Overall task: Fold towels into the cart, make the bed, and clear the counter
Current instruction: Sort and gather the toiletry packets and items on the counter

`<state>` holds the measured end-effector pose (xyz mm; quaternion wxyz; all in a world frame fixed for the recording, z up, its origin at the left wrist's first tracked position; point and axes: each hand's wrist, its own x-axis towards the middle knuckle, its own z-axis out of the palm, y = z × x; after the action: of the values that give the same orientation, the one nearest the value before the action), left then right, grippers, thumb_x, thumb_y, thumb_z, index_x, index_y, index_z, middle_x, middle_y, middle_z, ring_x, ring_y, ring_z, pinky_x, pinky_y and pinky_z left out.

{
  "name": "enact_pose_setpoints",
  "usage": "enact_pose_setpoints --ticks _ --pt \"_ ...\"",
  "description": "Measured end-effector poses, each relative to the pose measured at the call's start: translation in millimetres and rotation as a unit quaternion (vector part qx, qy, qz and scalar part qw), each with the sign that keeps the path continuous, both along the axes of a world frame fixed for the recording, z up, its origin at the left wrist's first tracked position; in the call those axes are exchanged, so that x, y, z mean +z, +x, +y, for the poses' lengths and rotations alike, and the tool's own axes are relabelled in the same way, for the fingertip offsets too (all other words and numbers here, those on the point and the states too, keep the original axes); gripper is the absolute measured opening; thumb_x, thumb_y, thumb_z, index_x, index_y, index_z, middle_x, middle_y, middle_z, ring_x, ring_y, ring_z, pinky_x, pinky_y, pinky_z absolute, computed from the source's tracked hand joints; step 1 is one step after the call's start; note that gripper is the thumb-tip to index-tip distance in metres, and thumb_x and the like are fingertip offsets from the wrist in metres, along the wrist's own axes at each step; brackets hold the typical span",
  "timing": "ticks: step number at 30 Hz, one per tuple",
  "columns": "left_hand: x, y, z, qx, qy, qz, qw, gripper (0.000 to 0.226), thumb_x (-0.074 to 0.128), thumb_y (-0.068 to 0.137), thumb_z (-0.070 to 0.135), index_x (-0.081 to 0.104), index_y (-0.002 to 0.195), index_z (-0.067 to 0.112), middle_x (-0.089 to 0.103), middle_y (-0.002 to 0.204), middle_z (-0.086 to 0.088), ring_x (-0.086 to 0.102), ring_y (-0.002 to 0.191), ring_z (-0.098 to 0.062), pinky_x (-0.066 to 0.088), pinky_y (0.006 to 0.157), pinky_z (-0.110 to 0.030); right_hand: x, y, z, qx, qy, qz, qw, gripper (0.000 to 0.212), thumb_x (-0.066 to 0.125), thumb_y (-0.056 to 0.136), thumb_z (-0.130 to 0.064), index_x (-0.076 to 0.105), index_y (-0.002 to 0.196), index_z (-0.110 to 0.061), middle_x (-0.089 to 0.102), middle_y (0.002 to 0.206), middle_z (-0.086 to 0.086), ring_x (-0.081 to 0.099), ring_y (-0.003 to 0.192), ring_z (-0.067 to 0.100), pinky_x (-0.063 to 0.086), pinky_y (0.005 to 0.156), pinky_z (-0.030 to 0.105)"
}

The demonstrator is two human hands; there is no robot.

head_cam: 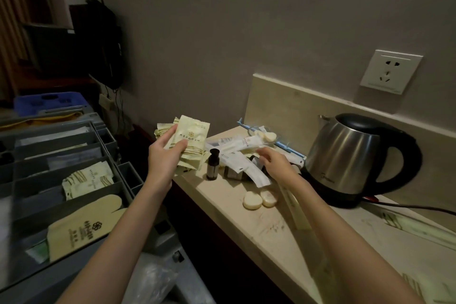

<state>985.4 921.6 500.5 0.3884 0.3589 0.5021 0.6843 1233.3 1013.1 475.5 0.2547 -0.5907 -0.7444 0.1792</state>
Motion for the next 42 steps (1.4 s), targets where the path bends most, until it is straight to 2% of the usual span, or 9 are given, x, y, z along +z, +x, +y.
enact_pose_setpoints --ticks 6,11,15,22,25,29,34,38,42 --pt "5 3 21 -0.007 -0.011 0.010 1.000 0.051 0.061 0.089 0.006 0.052 0.134 0.029 0.059 0.096 0.017 0.069 0.087 -0.014 0.058 0.071 -0.032 -6 9 17 -0.015 -0.024 0.000 1.000 0.030 0.042 0.099 -0.009 0.059 0.122 -0.018 0.063 0.106 0.001 0.060 0.092 0.017 0.051 0.074 0.029" --pt "7 4 29 -0.011 -0.013 0.011 1.000 0.051 0.062 0.089 0.008 0.052 0.133 0.032 0.060 0.096 0.016 0.071 0.084 -0.014 0.058 0.072 -0.033 -6 11 45 -0.004 0.025 -0.096 0.995 0.025 0.057 0.092 -0.013 0.067 0.114 -0.020 0.053 0.123 0.003 0.045 0.115 0.023 0.045 0.093 0.036" --pt "5 4 31 -0.017 -0.010 0.020 1.000 0.051 0.062 0.090 0.008 0.052 0.133 0.032 0.060 0.098 0.017 0.070 0.086 -0.015 0.058 0.073 -0.033 -7 11 50 -0.003 0.030 -0.172 0.985 0.031 0.069 0.084 -0.030 0.068 0.114 -0.024 0.044 0.115 0.001 0.033 0.114 0.022 0.038 0.095 0.034" --pt "2 1 31 -0.015 -0.010 0.012 1.000 0.050 0.062 0.089 0.008 0.052 0.133 0.032 0.061 0.104 0.012 0.070 0.089 -0.016 0.058 0.075 -0.035 -4 11 46 -0.019 0.092 -0.176 0.980 0.015 0.064 0.089 -0.027 0.072 0.101 -0.022 0.051 0.108 -0.005 0.051 0.100 0.016 0.043 0.071 0.029" --pt "3 2 26 -0.020 -0.008 0.008 1.000 0.050 0.062 0.089 0.009 0.053 0.133 0.031 0.062 0.107 0.010 0.069 0.091 -0.015 0.057 0.079 -0.036 -1 16 33 -0.026 0.094 -0.123 0.988 0.011 0.061 0.090 -0.014 0.070 0.095 -0.017 0.057 0.107 -0.003 0.058 0.092 0.018 0.042 0.070 0.026" --pt "3 7 17 -0.026 -0.014 0.002 1.000 0.050 0.062 0.089 0.007 0.052 0.133 0.029 0.062 0.107 0.010 0.070 0.090 -0.015 0.057 0.078 -0.036 4 24 6 -0.039 0.062 0.046 0.996 0.013 0.058 0.091 -0.006 0.063 0.087 -0.016 0.067 0.099 0.005 0.064 0.088 0.018 0.054 0.083 0.031" --pt "3 17 2 -0.036 -0.005 0.005 0.999 0.050 0.062 0.089 0.007 0.053 0.132 0.030 0.064 0.106 0.010 0.070 0.087 -0.012 0.058 0.075 -0.033 28 30 -39 -0.020 0.174 0.137 0.975 0.011 0.062 0.088 -0.003 0.069 0.094 -0.010 0.064 0.103 -0.005 0.060 0.089 -0.001 0.047 0.080 0.007" --pt "7 24 -13 -0.037 -0.001 0.020 0.999 0.049 0.069 0.082 0.022 0.057 0.124 0.045 0.062 0.122 0.007 0.065 0.103 -0.019 0.053 0.090 -0.044 50 14 -76 0.022 0.206 0.204 0.957 0.008 0.062 0.088 -0.005 0.067 0.089 -0.011 0.061 0.101 -0.011 0.062 0.088 -0.009 0.048 0.080 0.008" --pt "13 29 -37 -0.046 0.015 0.027 0.998 0.052 0.064 0.088 0.010 0.050 0.135 0.026 0.056 0.132 0.003 0.065 0.104 -0.018 0.054 0.090 -0.041 58 -12 -115 0.049 0.216 0.267 0.938 0.006 0.063 0.087 -0.001 0.066 0.086 -0.006 0.066 0.103 -0.001 0.065 0.094 0.000 0.051 0.084 0.014"
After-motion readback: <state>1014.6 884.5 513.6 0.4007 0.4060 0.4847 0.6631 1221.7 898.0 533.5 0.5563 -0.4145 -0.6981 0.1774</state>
